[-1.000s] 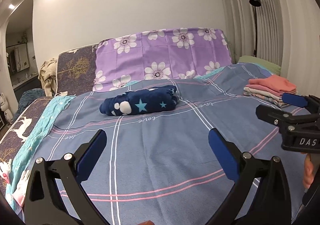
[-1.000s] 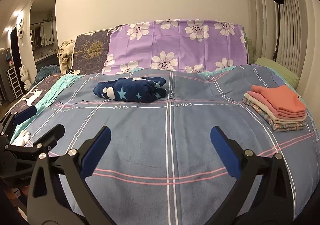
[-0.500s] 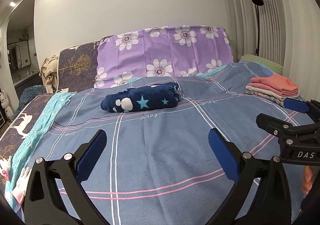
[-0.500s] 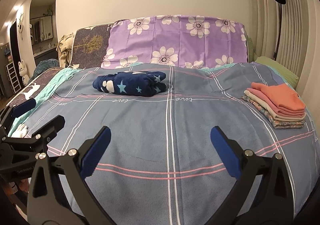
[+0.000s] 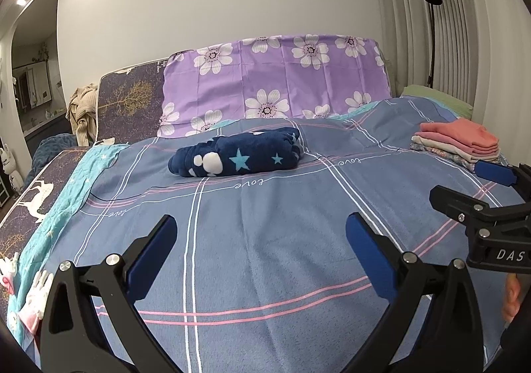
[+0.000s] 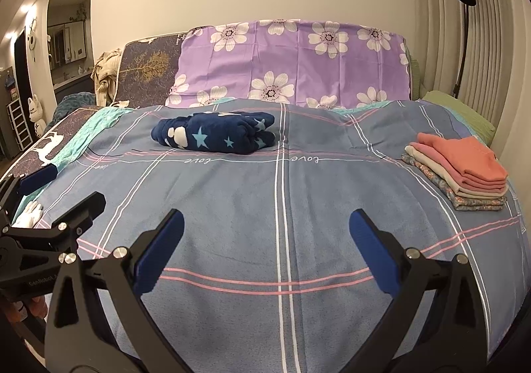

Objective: Fold small clothes

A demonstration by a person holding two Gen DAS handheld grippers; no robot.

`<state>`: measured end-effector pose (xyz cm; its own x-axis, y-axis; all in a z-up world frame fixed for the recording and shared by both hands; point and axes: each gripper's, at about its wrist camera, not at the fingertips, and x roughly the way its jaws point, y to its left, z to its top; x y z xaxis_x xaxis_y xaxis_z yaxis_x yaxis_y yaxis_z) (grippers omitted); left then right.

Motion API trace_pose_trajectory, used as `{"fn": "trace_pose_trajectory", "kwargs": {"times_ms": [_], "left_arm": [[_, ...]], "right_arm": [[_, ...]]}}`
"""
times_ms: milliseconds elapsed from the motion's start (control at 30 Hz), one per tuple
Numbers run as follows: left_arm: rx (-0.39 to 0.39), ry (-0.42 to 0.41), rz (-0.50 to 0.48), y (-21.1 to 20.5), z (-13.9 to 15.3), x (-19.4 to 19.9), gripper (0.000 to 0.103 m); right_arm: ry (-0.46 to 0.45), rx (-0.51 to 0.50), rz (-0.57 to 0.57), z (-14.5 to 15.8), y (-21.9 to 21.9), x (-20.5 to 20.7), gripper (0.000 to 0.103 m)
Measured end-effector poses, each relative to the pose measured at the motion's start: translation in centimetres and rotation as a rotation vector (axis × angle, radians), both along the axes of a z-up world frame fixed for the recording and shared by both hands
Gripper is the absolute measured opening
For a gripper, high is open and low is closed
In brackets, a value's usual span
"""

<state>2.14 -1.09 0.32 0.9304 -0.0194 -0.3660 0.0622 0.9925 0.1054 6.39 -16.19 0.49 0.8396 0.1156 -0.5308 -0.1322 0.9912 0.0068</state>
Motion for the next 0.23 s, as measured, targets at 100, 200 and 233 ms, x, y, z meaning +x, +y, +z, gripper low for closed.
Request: {"fn": "trace_pose_trajectory", "kwargs": {"times_ms": [100,200,233], "left_arm": [[0.003,0.008,0.005,-0.05,-0.14,0.13,0.102],[0.004,0.014,0.004,-0.12,-0.23,0.16,0.102],[0.005,0.014,0.003,-0.1,-0.28,0.16,0.102]], "right_arm": [[0.001,-0.005,-0.001,-0.11,-0.17,0.2,0.101],[0.007,-0.004,-0.003,-0.31,-0.12,0.34,0.101],[0.01,-0.003,-0.003,-0.36,-0.15,0.41,0.101]]}}
